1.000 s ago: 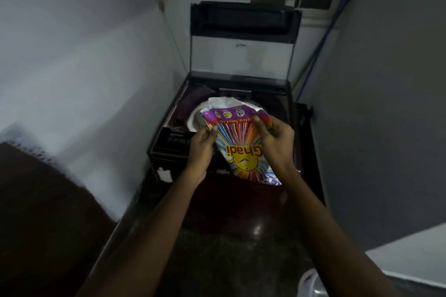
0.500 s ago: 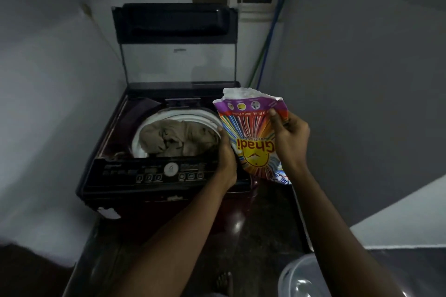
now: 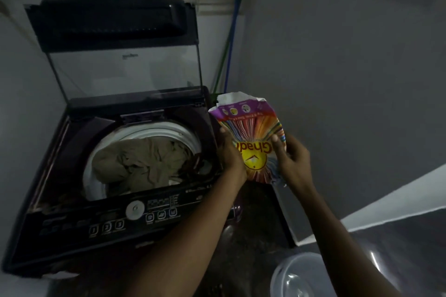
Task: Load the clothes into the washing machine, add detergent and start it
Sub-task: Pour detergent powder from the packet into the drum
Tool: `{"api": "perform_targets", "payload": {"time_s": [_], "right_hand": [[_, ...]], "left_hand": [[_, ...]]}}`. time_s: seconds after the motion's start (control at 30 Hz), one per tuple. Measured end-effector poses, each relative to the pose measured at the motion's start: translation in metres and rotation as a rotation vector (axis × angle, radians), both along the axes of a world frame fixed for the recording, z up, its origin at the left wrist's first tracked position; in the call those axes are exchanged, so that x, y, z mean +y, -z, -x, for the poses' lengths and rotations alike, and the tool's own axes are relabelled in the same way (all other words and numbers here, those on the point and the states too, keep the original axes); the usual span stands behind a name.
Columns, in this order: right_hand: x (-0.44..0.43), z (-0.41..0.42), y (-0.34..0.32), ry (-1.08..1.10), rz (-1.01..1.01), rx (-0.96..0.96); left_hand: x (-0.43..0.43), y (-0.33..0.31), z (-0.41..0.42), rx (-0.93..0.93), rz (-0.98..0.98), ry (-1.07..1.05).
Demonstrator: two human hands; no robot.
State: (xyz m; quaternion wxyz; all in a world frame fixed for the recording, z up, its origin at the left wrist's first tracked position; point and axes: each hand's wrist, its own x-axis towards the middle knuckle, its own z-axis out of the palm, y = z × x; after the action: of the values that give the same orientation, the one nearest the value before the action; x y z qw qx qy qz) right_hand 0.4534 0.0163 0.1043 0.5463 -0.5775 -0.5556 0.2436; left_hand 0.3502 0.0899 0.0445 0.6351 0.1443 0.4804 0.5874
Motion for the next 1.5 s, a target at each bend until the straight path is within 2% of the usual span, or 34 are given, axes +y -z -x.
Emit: {"api": "perform_targets", "payload": {"time_s": [0.1,0.17,0.27,0.5,0.8,1.03,1.23,1.5], "right_hand": [[0.015,-0.006,0.012,0.172,0.077,-0.096],[0.024,-0.009,0.010,0.193,0.092,-0.202],[0.029,-0.014,0.008,0.119,0.110,-0.374],[0.038,-0.015,0.003,-0.028,0.113,-0.578],[0.060,-0.012,-0.014,-0.180,0.125,-0.856],[0.074,-0.011,-0.023,-0.237,0.140,-0.949],[0.080,-0.004,-0.035,-0.250,0.179,-0.995],[0.084,0.008,-0.046,-0.266,0.132,-1.044]], "left_hand": [[0.000,0.010,-0.009,-0.055,0.056,0.058],[-0.002,0.020,-0.015,-0.068,0.087,0.047],[-0.002,0.042,-0.025,-0.106,0.126,0.010],[-0.022,0.017,-0.026,-0.287,0.123,-0.009],[-0.041,0.013,-0.037,-0.349,0.176,-0.006],[-0.044,0.020,-0.052,-0.343,0.164,-0.011],[-0.046,0.005,-0.050,-0.445,0.237,-0.061],[-0.045,-0.009,-0.049,-0.502,0.280,-0.073]]}}
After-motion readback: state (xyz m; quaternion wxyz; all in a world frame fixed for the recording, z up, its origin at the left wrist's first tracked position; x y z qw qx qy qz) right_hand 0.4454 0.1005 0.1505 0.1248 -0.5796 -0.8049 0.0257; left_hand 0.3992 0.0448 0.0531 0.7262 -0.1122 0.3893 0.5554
